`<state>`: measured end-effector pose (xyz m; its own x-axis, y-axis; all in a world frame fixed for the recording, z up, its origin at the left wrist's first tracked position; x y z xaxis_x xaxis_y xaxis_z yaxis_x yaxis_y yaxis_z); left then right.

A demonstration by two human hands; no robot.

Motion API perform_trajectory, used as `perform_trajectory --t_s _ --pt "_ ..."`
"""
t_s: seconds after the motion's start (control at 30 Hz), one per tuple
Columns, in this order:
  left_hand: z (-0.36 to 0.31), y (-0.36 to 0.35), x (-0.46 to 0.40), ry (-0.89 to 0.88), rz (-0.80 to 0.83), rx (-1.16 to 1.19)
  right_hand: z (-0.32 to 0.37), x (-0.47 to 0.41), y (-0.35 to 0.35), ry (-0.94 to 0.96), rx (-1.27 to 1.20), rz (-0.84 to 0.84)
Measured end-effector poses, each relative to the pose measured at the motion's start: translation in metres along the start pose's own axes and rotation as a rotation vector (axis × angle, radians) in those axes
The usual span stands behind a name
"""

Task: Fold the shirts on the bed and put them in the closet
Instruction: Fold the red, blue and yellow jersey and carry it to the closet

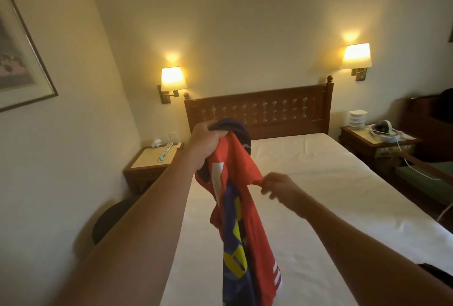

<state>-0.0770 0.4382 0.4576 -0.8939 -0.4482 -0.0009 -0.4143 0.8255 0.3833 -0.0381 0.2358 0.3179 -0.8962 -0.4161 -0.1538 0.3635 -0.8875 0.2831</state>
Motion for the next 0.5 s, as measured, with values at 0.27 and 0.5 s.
perform_trajectory --t_s 0.27,0.5 --pt "-0.023 0.013 0.005 -0.026 -0.057 0.141 0.004 0.007 -0.017 0.222 0.205 -0.269" --pt "0.015 0.049 -0.001 0.052 -0.121 -0.124 0.024 -0.002 0.016 0.188 0.176 -0.443"
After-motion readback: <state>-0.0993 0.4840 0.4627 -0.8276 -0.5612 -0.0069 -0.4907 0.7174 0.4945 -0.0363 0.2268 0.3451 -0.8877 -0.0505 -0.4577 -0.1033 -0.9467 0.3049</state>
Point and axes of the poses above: each hand's wrist, its own x-axis away from the middle knuckle, its own y-axis out of the back of the hand, z = x × y, the point moved 8 cm from there along -x, towards the middle knuckle, and after that the axes turned 12 degrees about y, right-handed, at the moved point
